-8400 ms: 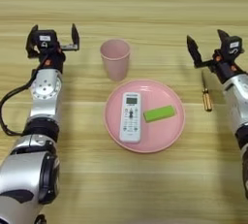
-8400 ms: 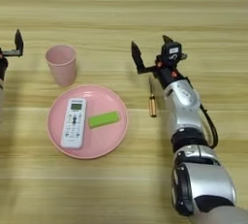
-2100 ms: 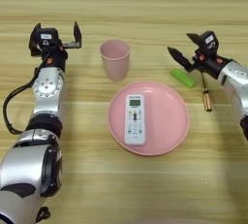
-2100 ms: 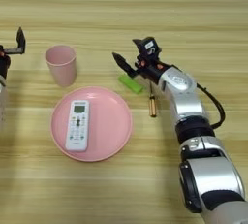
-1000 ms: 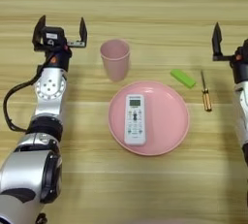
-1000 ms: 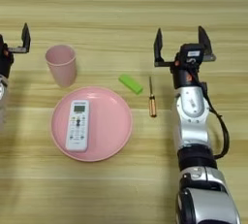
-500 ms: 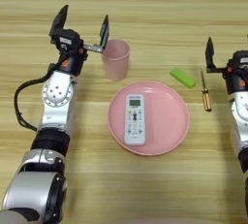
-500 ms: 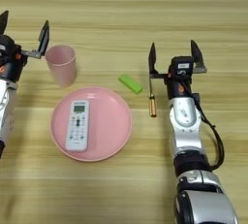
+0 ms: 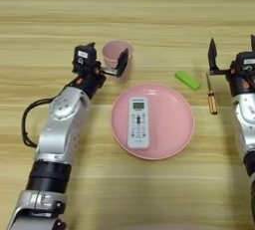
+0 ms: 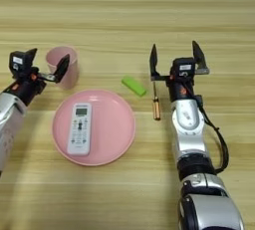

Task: Move the objects on the table

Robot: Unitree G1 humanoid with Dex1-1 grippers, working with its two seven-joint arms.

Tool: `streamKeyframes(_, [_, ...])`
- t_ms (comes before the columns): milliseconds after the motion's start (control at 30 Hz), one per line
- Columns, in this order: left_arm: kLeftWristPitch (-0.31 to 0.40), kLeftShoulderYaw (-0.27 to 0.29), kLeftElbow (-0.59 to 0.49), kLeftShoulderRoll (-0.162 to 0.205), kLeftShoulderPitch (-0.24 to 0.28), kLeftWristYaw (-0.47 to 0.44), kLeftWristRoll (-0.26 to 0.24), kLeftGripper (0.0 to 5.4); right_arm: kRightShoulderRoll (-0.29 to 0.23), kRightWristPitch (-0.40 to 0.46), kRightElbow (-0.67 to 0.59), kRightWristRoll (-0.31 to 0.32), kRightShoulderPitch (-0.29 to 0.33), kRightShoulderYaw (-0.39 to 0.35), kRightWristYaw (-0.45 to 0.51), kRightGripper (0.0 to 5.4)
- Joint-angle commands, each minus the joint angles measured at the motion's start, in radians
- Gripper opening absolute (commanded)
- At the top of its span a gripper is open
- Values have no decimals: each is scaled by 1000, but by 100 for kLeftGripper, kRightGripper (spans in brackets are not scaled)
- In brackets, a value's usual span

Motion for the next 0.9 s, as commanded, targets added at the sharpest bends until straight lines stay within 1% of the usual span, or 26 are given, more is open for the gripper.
streamKeyframes(33, [90, -20, -46, 34, 39, 2, 31, 540, -2, -1, 9, 3, -19, 2, -2, 537])
streamKeyframes(233, [132, -29, -61, 49, 62, -12, 45, 540, 1, 0, 7, 1, -19, 7, -2, 537])
streamKeyframes(433, [135, -21, -23, 46, 55, -18, 51, 540, 2, 0, 8, 1, -21, 10, -3, 537])
streamKeyframes(700, [81, -31, 129, 36, -2, -34, 72, 540, 7, 3, 13, 1, -24, 15, -2, 537])
streamKeyframes(900, [18, -44, 226, 35, -48, -38, 111, 540, 11, 5, 13, 1, -24, 22, 0, 537])
